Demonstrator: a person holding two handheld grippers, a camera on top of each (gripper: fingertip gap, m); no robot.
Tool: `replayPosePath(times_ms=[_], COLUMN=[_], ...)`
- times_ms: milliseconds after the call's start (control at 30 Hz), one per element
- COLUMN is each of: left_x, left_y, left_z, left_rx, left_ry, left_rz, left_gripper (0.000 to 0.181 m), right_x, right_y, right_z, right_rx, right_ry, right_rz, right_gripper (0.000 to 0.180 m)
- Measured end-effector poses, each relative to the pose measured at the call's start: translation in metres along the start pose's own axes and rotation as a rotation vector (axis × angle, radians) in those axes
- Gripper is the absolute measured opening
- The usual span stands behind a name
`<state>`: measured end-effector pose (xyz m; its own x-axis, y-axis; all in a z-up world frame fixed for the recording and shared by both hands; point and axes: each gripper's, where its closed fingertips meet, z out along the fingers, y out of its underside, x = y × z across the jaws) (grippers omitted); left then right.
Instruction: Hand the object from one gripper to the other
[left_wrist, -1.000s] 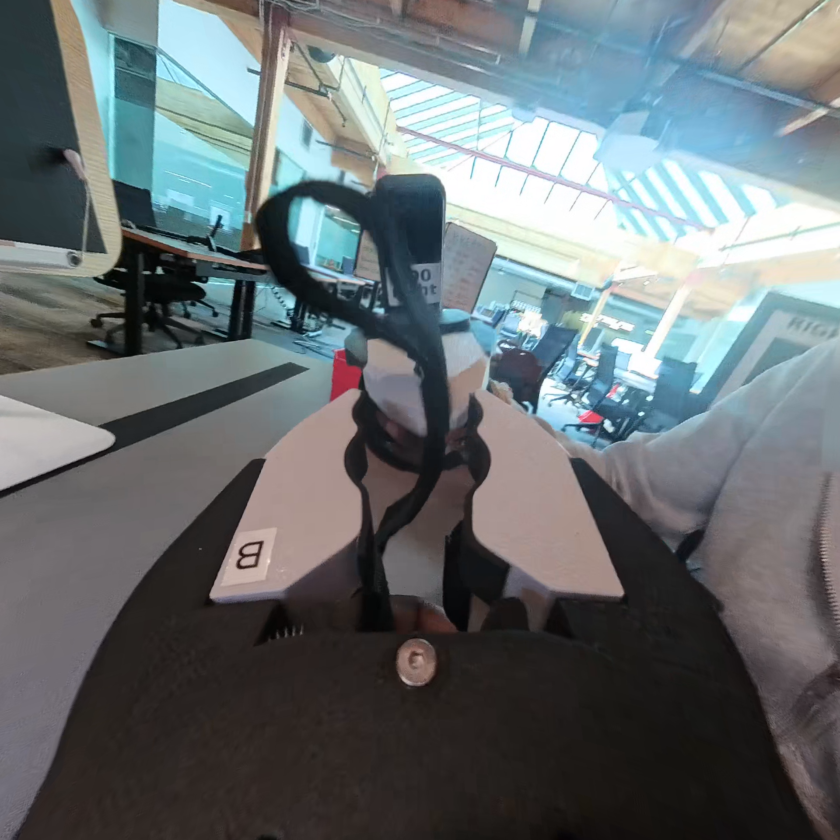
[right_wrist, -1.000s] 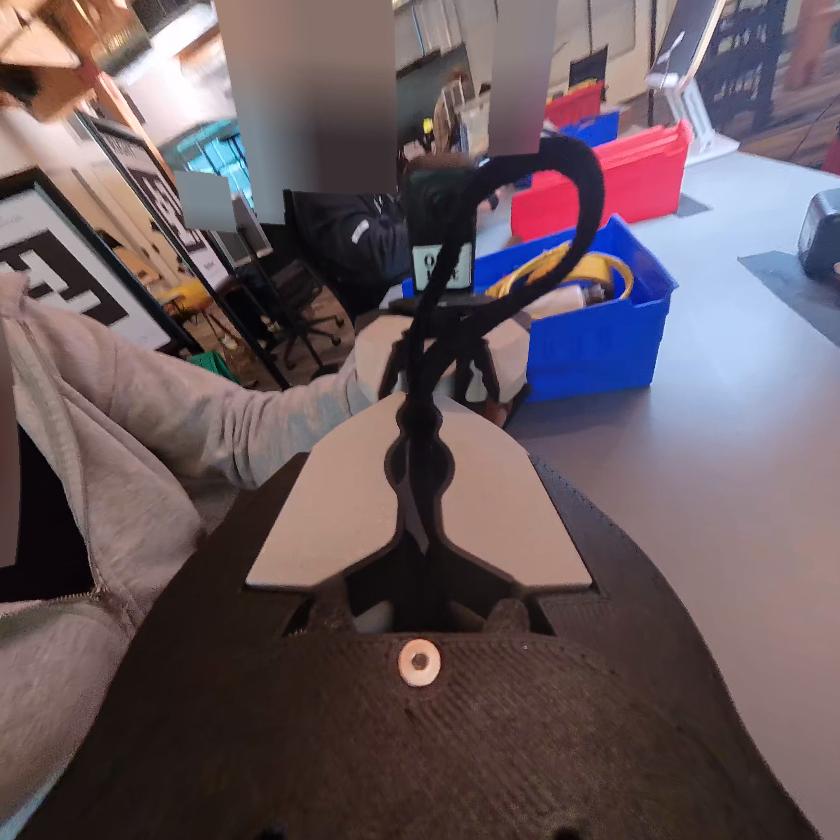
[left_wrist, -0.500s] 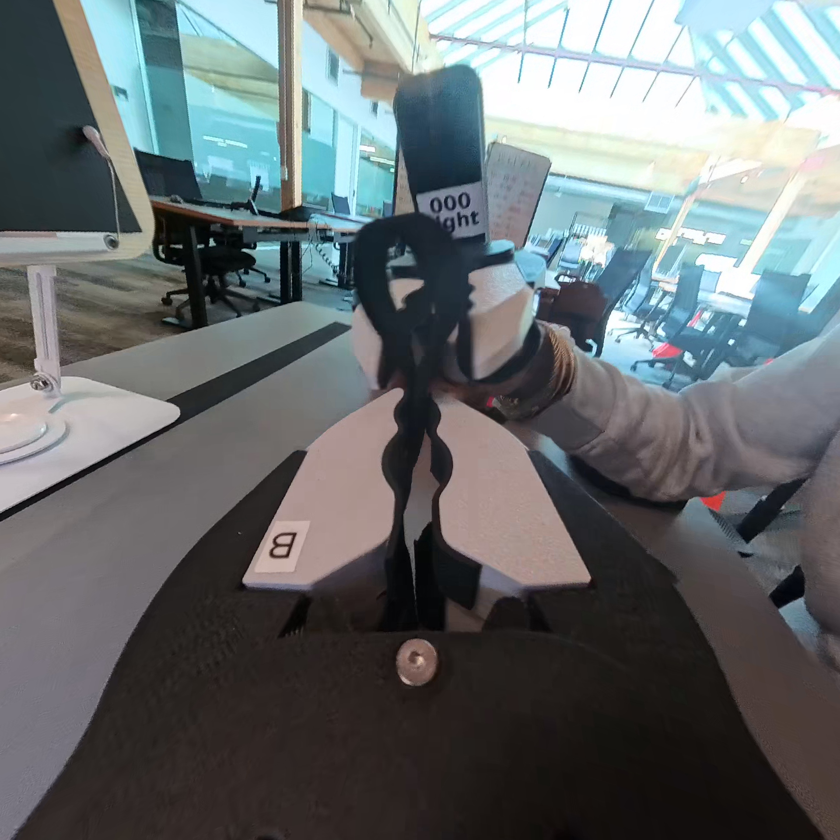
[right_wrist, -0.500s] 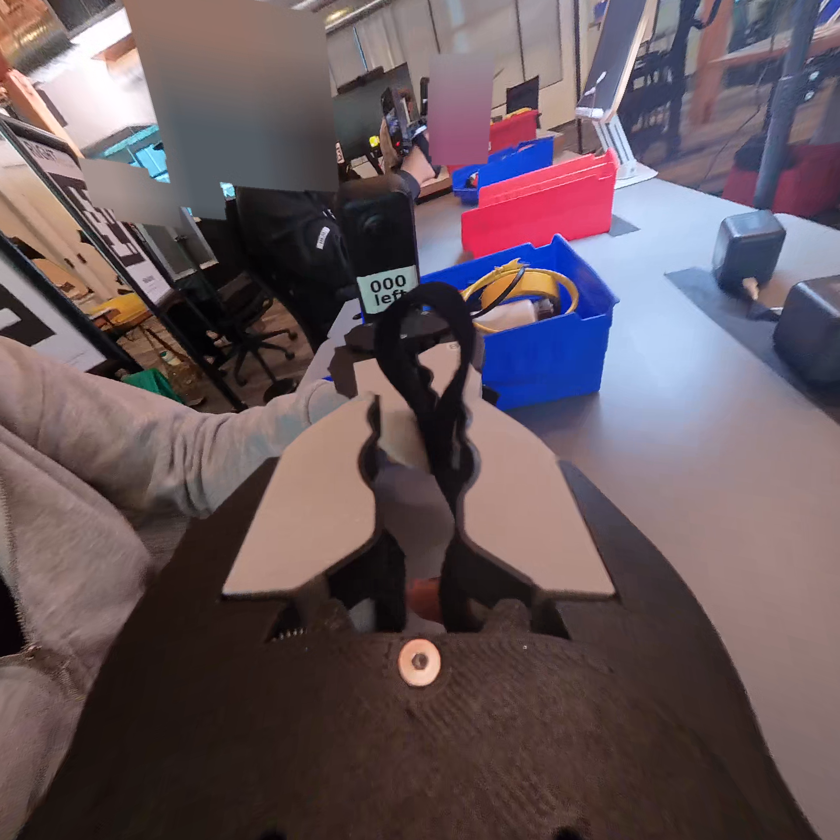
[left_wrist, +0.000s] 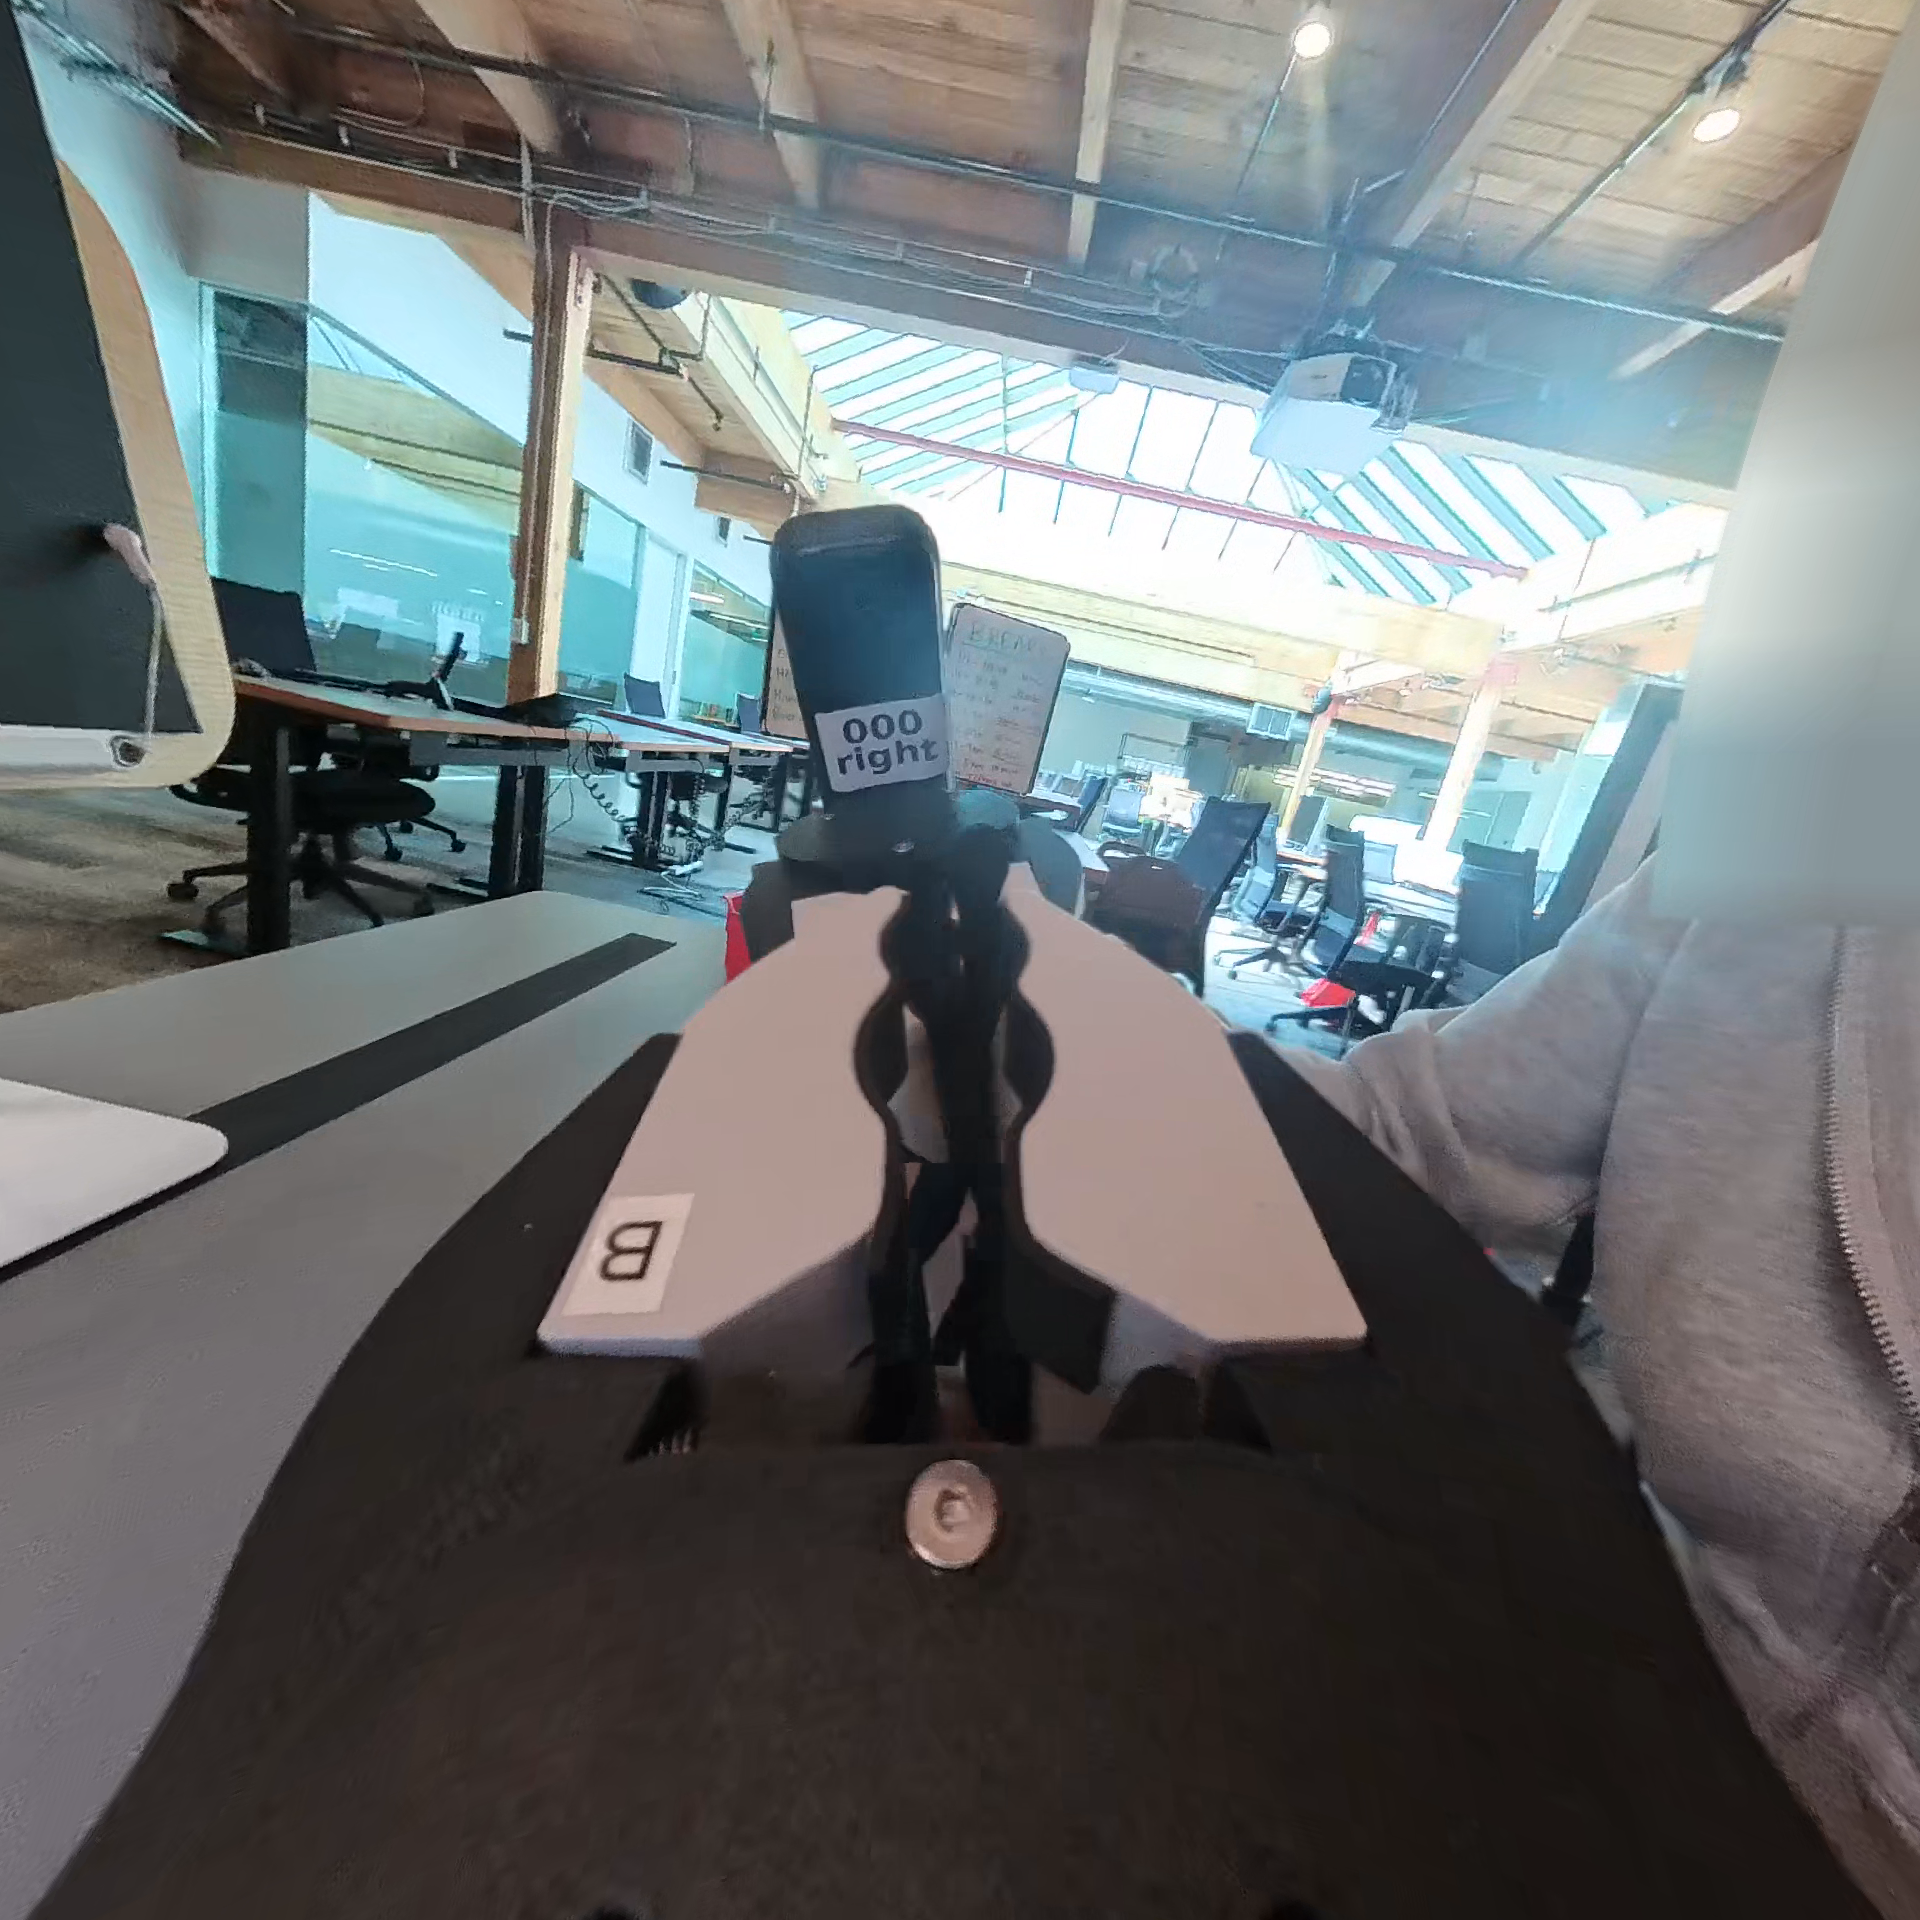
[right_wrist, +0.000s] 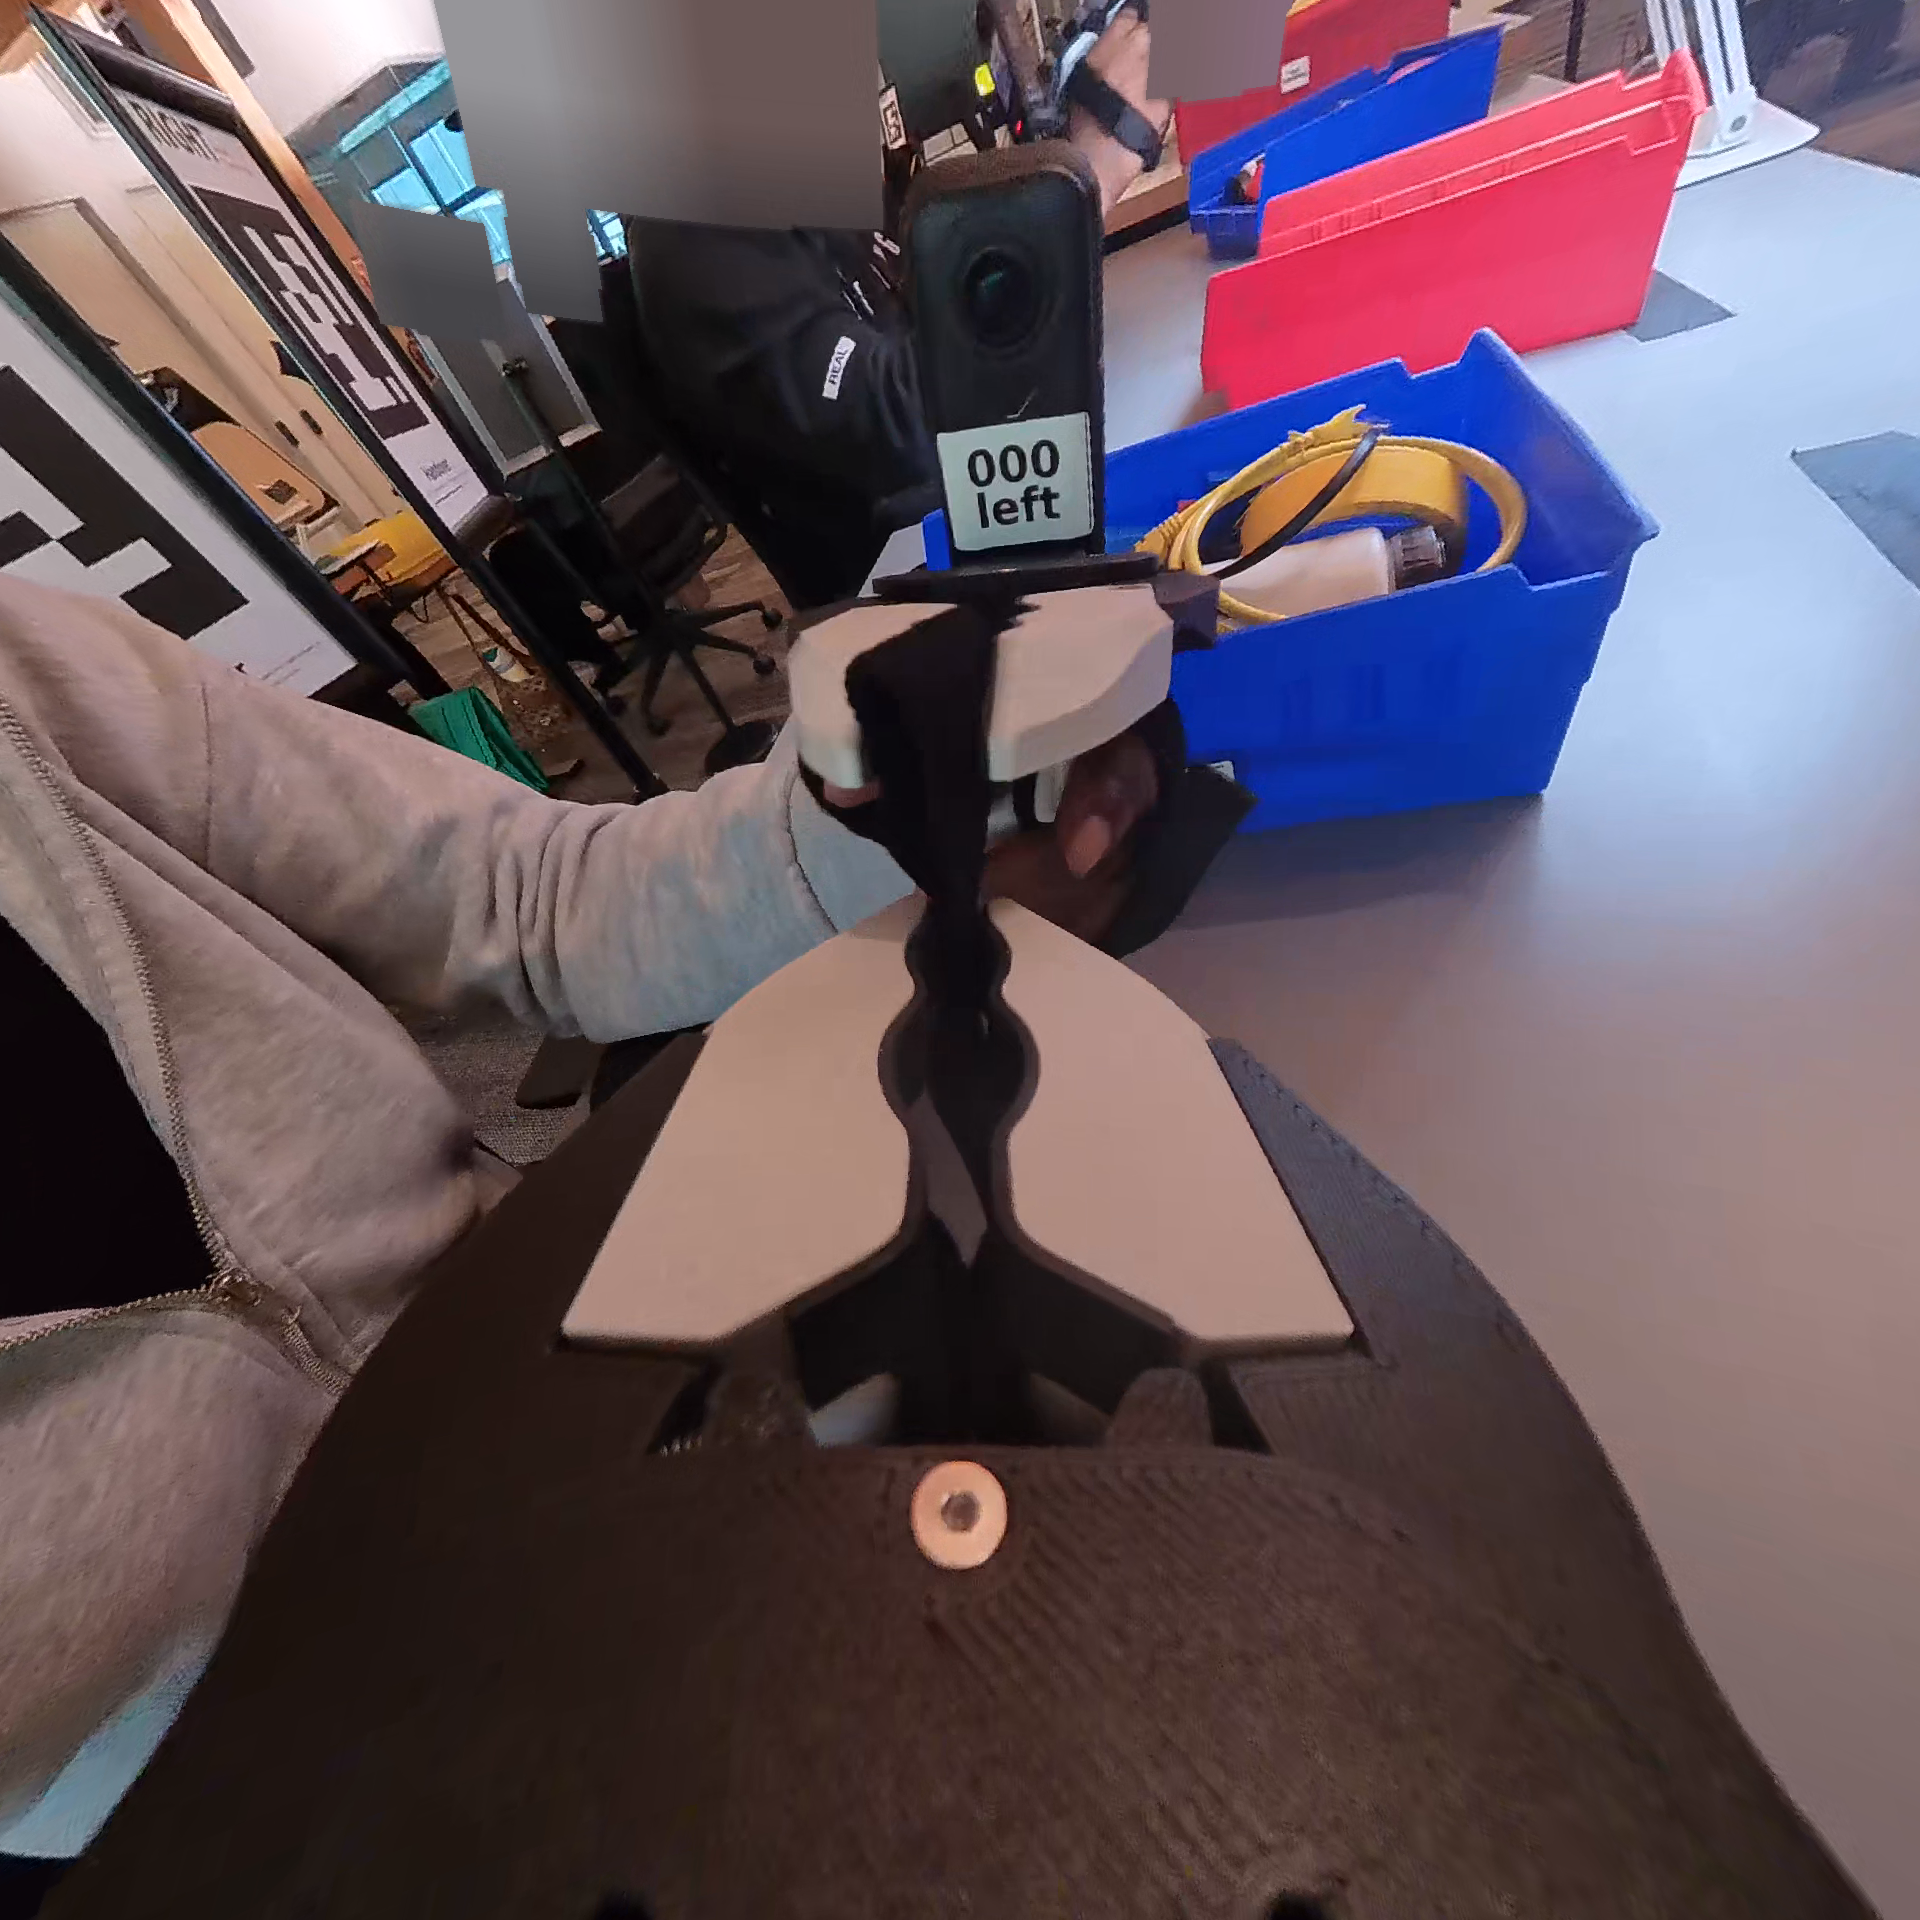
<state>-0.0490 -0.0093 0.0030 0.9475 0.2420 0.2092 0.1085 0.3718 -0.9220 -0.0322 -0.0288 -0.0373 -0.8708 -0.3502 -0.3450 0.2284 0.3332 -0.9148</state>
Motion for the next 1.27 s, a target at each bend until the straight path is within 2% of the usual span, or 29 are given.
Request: replayPosePath(times_ms=[33, 100, 233, 433, 500, 533, 633, 733, 800, 900, 967, 1033, 1267], left_x=[-0.003, -0.006, -0.013, -0.011, -0.008, -0.010, -0.014, -0.032, -0.043, -0.038, -0.032, -0.010, -0.003], left_y=[-0.001, -0.003, -0.006, 0.002, 0.003, 0.004, 0.006, 0.005, 0.004, 0.014, 0.023, 0.016, 0.010], left_z=[0.000, -0.003, -0.007, -0.001, 0.000, 0.000, 0.000, -0.008, -0.015, -0.018, -0.016, -0.008, 0.001], left_rx=[-0.003, 0.006, 0.009, -0.046, -0.048, -0.058, -0.065, -0.064, -0.050, -0.067, -0.118, -0.095, -0.024], left_ry=[-0.024, -0.057, -0.111, -0.114, -0.099, -0.115, -0.140, -0.229, -0.269, -0.125, -0.075, 0.071, 0.176], left_rz=[0.017, 0.047, 0.086, 0.128, 0.133, 0.134, 0.125, 0.050, -0.085, -0.433, -0.537, -0.596, -0.744], left_gripper=[0.007, 0.006, 0.006, 0.006, 0.006, 0.008, 0.021, 0.040, 0.044, 0.043, 0.043, 0.043, 0.052], right_x=[0.000, 0.001, 0.005, 0.001, 0.002, 0.002, 0.004, 0.007, 0.009, -0.002, -0.007, -0.007, -0.017], right_y=[0.000, -0.003, -0.023, -0.043, -0.044, -0.045, -0.043, -0.048, -0.052, -0.057, -0.052, -0.045, -0.036], right_z=[0.000, -0.003, -0.017, -0.020, -0.019, -0.020, -0.023, -0.032, -0.039, -0.043, -0.039, -0.033, -0.029], right_rx=[0.002, 0.009, 0.129, 0.227, 0.231, 0.233, 0.205, 0.207, 0.189, 0.120, 0.024, -0.066, -0.140], right_ry=[0.000, 0.016, 0.061, 0.126, 0.155, 0.163, 0.200, 0.313, 0.443, 0.606, 0.661, 0.677, 0.617], right_rz=[-0.002, 0.003, 0.003, -0.061, -0.083, -0.102, -0.162, -0.342, -0.571, -1.054, -1.284, -1.390, -1.476], right_gripper=[0.008, 0.028, 0.036, 0.030, 0.018, 0.010, 0.008, 0.006, 0.006, 0.006, 0.006, 0.006, 0.006])
